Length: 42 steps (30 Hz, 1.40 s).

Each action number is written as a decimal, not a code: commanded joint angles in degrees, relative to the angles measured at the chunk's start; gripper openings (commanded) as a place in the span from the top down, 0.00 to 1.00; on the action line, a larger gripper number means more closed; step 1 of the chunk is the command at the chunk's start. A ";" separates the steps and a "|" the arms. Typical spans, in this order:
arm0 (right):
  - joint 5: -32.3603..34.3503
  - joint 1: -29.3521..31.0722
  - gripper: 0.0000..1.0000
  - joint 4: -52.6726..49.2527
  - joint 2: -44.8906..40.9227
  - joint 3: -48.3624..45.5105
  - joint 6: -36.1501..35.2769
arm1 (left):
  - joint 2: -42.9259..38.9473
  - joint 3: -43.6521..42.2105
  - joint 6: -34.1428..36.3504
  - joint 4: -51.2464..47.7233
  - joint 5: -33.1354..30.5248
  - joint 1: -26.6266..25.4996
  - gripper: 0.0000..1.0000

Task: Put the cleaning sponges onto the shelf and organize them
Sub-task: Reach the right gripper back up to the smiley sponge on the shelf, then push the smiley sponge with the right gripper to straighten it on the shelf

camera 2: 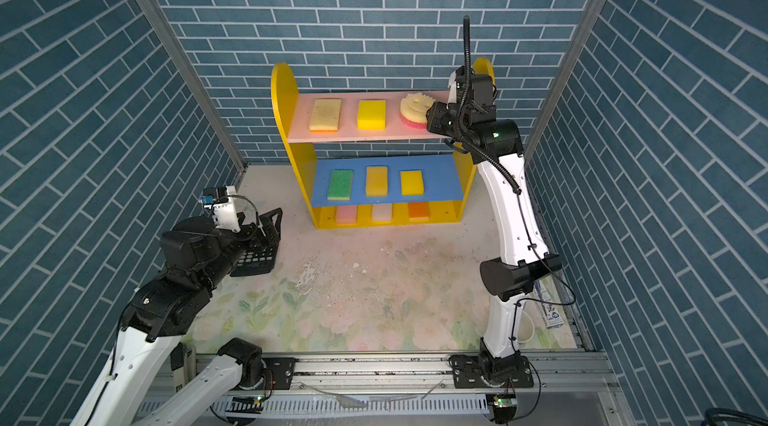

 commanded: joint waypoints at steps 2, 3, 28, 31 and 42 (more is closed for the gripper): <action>-1.26 -0.66 0.70 1.08 0.19 1.41 1.66 | -1.13 -0.21 0.57 0.74 -1.32 0.37 0.00; -1.49 -0.79 0.76 1.29 0.01 1.35 1.82 | -1.16 -0.22 0.46 0.74 -1.49 0.37 0.00; -0.34 -2.59 1.00 3.32 -2.75 0.61 4.30 | -2.58 -0.88 0.07 0.59 -2.47 0.37 0.00; -0.22 -2.78 1.00 3.11 -2.86 0.65 4.30 | -2.56 -1.01 0.11 0.66 -2.44 0.37 0.00; -2.17 -2.69 0.75 1.66 -2.79 0.75 3.88 | -1.97 -0.75 -0.11 1.01 -2.16 0.37 0.00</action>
